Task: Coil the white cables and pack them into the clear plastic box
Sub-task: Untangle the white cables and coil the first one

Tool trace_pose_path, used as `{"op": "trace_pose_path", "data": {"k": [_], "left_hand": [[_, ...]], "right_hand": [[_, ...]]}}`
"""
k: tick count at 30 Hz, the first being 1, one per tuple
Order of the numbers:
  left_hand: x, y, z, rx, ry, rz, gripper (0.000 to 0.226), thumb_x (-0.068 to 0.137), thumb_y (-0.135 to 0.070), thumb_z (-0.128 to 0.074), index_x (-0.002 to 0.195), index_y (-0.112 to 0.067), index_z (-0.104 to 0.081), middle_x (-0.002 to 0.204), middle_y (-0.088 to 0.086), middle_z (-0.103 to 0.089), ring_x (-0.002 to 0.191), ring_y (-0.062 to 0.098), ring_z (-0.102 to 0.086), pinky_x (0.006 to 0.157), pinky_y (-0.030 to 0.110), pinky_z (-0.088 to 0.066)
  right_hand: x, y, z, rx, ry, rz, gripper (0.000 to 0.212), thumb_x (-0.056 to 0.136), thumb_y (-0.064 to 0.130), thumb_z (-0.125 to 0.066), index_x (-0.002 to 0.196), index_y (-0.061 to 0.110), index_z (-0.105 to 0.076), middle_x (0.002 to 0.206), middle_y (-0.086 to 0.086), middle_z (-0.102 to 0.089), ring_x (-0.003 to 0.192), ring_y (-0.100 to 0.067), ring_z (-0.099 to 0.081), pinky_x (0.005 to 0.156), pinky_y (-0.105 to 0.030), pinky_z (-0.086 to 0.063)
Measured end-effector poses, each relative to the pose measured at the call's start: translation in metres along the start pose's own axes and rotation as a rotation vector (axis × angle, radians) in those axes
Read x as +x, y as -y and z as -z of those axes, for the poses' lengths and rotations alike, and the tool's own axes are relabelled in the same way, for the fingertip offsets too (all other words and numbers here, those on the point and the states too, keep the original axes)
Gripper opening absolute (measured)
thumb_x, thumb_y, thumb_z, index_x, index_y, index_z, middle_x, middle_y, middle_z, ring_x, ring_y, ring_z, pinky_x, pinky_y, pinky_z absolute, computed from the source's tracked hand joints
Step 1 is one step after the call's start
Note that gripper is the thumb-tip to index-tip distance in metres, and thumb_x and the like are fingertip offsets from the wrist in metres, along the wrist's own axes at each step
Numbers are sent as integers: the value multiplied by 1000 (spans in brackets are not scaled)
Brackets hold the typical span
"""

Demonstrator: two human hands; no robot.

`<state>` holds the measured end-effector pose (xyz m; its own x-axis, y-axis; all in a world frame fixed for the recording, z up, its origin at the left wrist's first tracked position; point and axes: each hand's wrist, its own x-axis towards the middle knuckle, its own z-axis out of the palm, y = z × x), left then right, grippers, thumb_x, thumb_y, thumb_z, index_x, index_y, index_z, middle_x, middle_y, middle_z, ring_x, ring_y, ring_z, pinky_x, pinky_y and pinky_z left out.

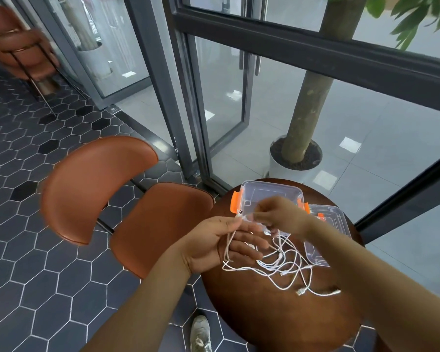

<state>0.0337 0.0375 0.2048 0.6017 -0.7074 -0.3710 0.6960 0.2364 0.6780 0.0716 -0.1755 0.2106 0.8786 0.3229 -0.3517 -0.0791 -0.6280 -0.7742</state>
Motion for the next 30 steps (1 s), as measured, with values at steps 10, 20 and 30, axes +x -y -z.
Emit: {"op": "trace_pose_path", "data": {"k": [10,20,30], "left_hand": [[4,13,0,144,-269,-111,36,98,-37,-51,111,-17,-77,123,15,-73,117,35,-68,73,30,-58],[8,21,-2,-245,-213,-145,59,104,-45,-32,98,-10,-80,86,9,-75,74,17,-73,57,27,-55],[15,4,-1,-466,-468,-297,24,103,-25,-48,94,-8,-62,84,13,-75,67,24,-73,59,33,-61]], "right_hand": [[-4,45,-13,136,-194,-7,17,93,19,-64,78,15,-70,50,4,-63,43,-10,-62,47,-26,-53],[-39,41,-49,298,-316,11,10,96,21,-64,88,16,-65,65,-7,-73,51,-19,-63,54,-40,-53],[-67,18,-80,66,-346,184,16,95,18,-65,109,27,-66,72,11,-68,62,-7,-61,66,-31,-52]]}}
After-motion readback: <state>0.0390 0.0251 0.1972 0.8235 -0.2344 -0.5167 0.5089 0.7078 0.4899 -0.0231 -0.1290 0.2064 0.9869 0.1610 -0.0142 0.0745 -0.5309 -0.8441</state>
